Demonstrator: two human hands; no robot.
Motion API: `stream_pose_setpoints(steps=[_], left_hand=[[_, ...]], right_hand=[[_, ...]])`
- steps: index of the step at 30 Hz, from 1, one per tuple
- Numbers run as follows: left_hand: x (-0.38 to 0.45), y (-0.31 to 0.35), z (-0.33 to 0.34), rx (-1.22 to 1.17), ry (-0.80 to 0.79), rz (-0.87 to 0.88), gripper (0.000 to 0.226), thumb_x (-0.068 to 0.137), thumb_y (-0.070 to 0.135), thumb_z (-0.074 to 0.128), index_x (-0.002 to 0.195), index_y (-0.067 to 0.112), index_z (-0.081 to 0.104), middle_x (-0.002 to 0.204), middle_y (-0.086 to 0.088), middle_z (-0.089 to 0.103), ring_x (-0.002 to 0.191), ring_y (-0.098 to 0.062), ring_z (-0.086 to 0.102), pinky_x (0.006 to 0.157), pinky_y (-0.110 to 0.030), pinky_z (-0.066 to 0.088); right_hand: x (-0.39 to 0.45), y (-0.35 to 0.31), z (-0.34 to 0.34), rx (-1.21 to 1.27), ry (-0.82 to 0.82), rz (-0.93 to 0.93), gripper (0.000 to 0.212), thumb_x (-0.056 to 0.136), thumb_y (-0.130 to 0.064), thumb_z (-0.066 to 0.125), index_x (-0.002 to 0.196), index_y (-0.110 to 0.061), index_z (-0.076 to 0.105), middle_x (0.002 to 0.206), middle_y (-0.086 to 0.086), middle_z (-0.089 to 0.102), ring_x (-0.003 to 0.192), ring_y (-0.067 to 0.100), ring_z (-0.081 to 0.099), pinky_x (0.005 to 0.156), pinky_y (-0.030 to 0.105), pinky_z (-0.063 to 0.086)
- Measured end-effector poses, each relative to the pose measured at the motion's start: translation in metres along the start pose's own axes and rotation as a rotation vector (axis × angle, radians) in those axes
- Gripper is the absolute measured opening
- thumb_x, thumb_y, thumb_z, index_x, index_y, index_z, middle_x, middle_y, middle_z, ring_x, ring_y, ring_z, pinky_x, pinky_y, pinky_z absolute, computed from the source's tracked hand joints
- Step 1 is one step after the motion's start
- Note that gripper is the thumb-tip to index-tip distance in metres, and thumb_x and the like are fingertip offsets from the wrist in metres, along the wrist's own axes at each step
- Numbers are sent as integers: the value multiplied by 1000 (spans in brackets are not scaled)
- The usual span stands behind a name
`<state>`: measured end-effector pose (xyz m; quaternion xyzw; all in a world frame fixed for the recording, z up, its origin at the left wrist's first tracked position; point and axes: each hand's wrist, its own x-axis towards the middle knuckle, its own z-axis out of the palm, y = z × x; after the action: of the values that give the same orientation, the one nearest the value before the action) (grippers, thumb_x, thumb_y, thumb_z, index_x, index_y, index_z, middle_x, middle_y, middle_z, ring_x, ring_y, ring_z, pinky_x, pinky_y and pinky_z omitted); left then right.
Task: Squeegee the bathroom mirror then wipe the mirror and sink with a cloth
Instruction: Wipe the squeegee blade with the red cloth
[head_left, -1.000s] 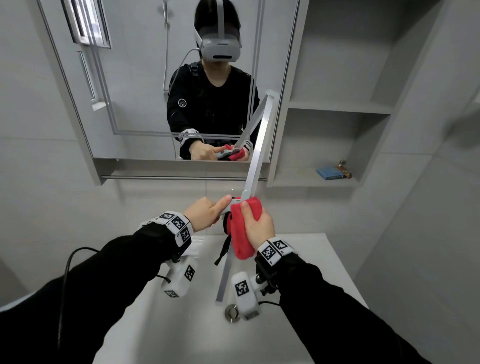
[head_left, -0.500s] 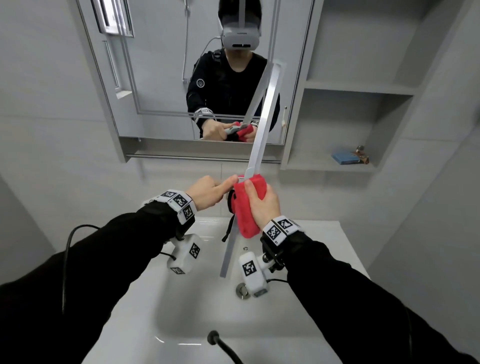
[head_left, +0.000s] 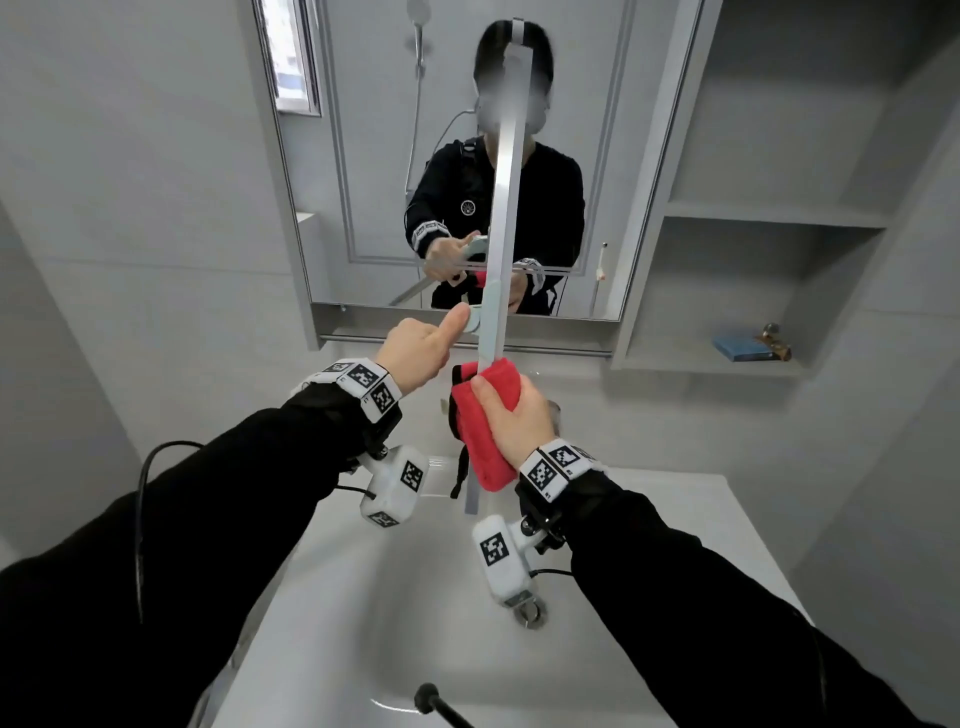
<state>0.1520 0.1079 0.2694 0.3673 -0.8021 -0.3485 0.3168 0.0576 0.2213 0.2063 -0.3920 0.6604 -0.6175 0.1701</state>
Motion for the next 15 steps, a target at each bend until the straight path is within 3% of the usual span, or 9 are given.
stream_pose_setpoints(steps=[2, 4, 8, 12, 15], left_hand=[[1, -3, -5, -33, -6, -13, 73, 85, 69, 37, 34, 17, 34, 30, 6, 36, 26, -9, 31, 44, -25, 28], [2, -5, -9, -65, -15, -34, 72, 83, 70, 38, 36, 16, 36, 31, 6, 37, 26, -9, 31, 43, -23, 28], [3, -7, -13, -94, -35, -45, 71, 83, 71, 37, 39, 15, 36, 36, 3, 38, 27, -10, 31, 40, -21, 27], [5, -2, -16, -48, -22, 13, 73, 87, 67, 35, 39, 12, 36, 37, 0, 40, 26, -8, 32, 46, -25, 30], [9, 7, -24, -77, 30, 40, 72, 88, 65, 38, 38, 13, 37, 35, 1, 40, 27, -8, 33, 46, -26, 30]], right_hand=[[0, -6, 5, -41, 7, -27, 24, 86, -39, 62, 104, -24, 62, 86, -12, 65, 80, 5, 63, 79, 20, 52], [1, -12, 9, -87, 6, -49, 27, 87, -40, 60, 105, -20, 64, 91, -7, 68, 85, 10, 63, 82, 24, 50], [3, -15, 10, -86, -7, -43, 16, 85, -40, 63, 94, -25, 63, 81, -12, 65, 76, 5, 62, 74, 23, 49], [0, -12, 10, -34, -25, 1, 23, 82, -42, 66, 99, -27, 60, 87, -11, 66, 81, 5, 64, 75, 24, 53], [-9, -5, 10, -13, -56, 30, 15, 80, -43, 67, 86, -35, 55, 85, -8, 66, 73, 3, 66, 66, 23, 55]])
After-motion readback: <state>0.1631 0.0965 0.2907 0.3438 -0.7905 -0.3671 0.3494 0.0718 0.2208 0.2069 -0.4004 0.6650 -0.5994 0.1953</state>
